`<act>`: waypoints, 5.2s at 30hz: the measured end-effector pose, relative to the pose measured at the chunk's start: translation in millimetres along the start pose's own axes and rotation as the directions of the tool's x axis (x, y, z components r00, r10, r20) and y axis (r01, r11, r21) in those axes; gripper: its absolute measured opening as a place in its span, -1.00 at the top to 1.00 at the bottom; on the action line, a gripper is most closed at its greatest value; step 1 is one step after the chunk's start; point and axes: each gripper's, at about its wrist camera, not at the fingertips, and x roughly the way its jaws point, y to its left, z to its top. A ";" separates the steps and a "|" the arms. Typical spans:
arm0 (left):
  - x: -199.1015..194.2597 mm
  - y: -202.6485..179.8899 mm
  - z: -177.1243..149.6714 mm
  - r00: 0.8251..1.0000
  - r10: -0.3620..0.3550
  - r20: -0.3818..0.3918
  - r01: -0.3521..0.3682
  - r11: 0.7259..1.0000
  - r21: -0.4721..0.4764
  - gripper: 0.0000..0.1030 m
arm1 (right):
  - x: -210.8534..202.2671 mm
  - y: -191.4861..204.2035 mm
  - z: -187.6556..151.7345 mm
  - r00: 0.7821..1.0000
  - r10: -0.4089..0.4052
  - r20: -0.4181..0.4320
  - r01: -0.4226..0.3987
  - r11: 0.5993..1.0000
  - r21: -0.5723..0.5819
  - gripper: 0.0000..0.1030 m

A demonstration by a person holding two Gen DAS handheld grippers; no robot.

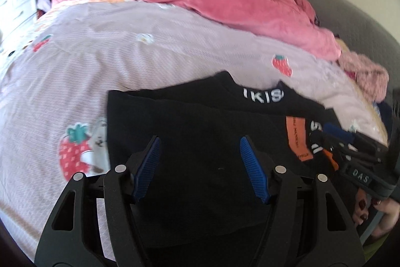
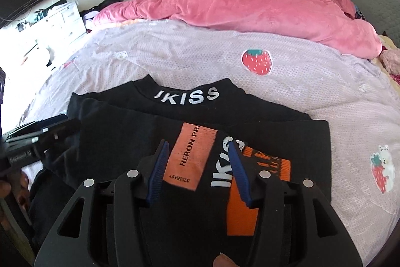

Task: Fold small clothes
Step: 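Lift the open right gripper away from the folded orange cuffs, then move both open grippers down to the black sweatshirt hem, then close both grippers on the sweatshirt hem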

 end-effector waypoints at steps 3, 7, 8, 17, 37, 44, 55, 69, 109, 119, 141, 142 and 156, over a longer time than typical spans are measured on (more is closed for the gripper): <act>14.2 -2.7 -3.0 0.998 0.057 -0.038 -0.055 0.998 0.038 -0.16 | 14.1 -1.6 -1.3 0.999 -0.026 -0.038 0.025 1.000 -0.007 0.06; 25.5 10.3 -7.6 0.995 0.046 -0.084 -0.046 0.999 -0.001 -0.26 | 27.2 -8.5 -6.3 0.997 -0.018 -0.070 0.021 0.999 0.033 0.06; 24.5 11.7 -7.2 0.996 0.041 -0.083 -0.041 0.999 -0.005 -0.26 | 26.5 -8.2 -6.0 0.998 -0.015 -0.069 0.018 0.999 0.035 0.06; -1.2 27.5 -0.6 1.000 -0.005 -0.021 0.003 0.997 -0.073 -0.41 | -2.0 -18.0 -5.3 1.000 0.027 -0.007 -0.026 0.995 0.101 -0.19; -85.6 55.4 -17.9 0.977 0.139 0.158 -0.125 0.987 -0.099 -0.82 | -71.1 -7.5 -16.6 0.982 -0.041 0.187 0.037 0.999 0.027 -0.83; -109.1 52.3 -28.1 0.973 0.153 0.171 -0.135 0.984 -0.117 -0.82 | -101.3 -10.6 -24.4 0.984 -0.031 0.175 0.030 0.999 0.013 -0.89; -132.1 28.3 -43.6 0.977 0.142 0.162 -0.137 0.990 -0.042 -0.82 | -143.3 -15.2 -27.1 0.977 -0.055 0.204 0.053 0.999 0.011 -0.91; -162.9 20.2 -46.3 0.970 0.124 0.208 -0.131 0.991 0.022 -0.82 | -172.1 -15.1 -40.8 0.975 -0.079 0.206 0.073 0.997 0.033 -0.91; -135.6 42.0 -161.8 0.989 0.146 -0.035 -0.143 0.987 0.066 -0.82 | -157.9 -72.7 -183.2 0.987 -0.156 -0.045 0.160 0.980 0.121 -0.91; -129.9 35.8 -184.7 0.991 0.081 -0.108 -0.078 0.996 0.035 -0.74 | -154.4 -77.3 -206.7 0.986 -0.139 -0.088 0.150 0.981 0.127 -0.91; -136.9 38.4 -205.9 0.986 0.016 -0.166 -0.026 0.998 -0.059 0.20 | -154.3 -77.9 -229.1 0.990 -0.032 -0.140 0.053 0.988 0.144 0.32; -136.1 38.1 -207.0 0.985 0.017 -0.169 -0.027 0.998 -0.059 0.20 | -153.7 -78.0 -229.5 0.989 -0.028 -0.143 0.049 0.988 0.146 0.31; -137.8 39.9 -210.2 0.986 0.008 -0.167 -0.021 0.997 -0.079 0.70 | -152.9 -70.7 -228.8 0.986 0.017 -0.165 0.006 0.991 0.135 0.47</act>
